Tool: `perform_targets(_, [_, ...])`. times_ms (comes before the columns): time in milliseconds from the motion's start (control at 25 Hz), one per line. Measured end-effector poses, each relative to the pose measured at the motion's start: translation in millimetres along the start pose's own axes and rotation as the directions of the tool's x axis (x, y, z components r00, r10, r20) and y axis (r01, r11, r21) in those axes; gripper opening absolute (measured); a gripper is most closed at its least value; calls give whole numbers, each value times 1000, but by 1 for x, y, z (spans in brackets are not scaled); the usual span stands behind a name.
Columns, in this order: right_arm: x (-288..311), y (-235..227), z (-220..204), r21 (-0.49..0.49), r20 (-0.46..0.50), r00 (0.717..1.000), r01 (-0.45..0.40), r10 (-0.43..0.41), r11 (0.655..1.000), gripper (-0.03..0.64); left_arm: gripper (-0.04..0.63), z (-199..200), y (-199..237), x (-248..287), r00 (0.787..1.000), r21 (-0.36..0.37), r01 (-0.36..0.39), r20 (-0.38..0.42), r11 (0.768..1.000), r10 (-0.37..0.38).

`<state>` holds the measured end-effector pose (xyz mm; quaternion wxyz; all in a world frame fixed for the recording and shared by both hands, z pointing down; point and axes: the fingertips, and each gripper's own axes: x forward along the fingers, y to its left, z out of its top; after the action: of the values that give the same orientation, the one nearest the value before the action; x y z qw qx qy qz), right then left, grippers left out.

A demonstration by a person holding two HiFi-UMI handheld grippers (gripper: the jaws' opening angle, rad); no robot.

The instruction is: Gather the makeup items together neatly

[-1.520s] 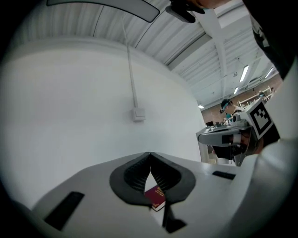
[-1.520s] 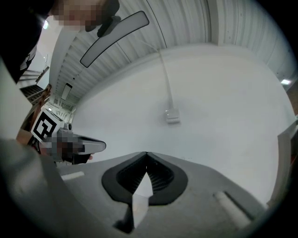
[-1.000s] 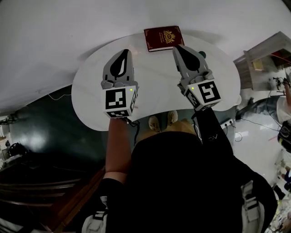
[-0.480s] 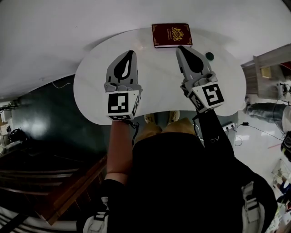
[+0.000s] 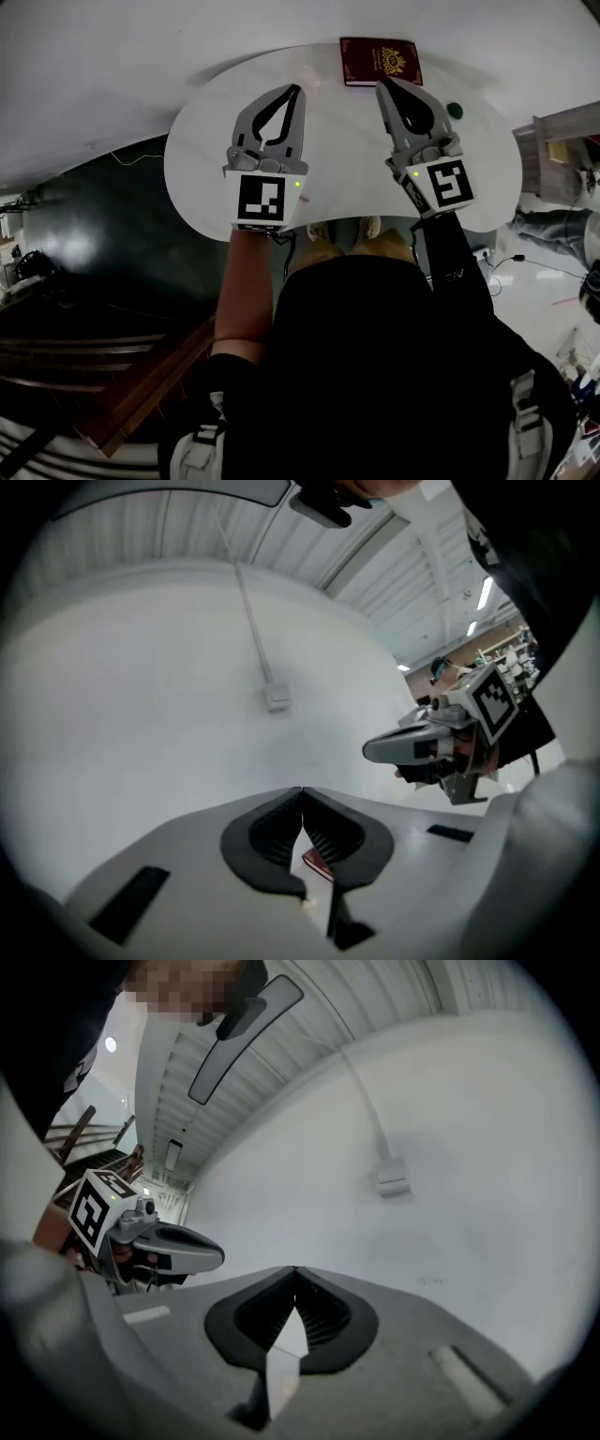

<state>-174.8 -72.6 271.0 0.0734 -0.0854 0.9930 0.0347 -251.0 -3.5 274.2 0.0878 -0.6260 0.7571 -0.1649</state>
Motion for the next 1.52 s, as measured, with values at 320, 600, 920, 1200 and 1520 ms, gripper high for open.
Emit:
perform_targets(320, [10,23,-13,-5,-59,998,-30,30,1000,5,11,-146,-45,-28,846,90,398,-422,913,-327])
perform_targets(600, [14,41,-30,-23,-125,989,-77,74,997,5,118,-260,-106,-89,473,-96,726,-649,681,-596])
perform_targets(920, [18,58,-37,-11,-143,983,-115,112,993,5,118,-340,-136,-131,185,-82,908,-802,411,-569])
perform_targets(1200, [16,58,-34,-14,-151,984,-98,95,995,5,46,-377,-139,-152,43,-106,954,-877,281,-478])
perform_targets(1520, [20,56,-35,-23,-160,984,-82,77,996,5,44,-344,-127,-110,230,-226,792,-750,567,-620])
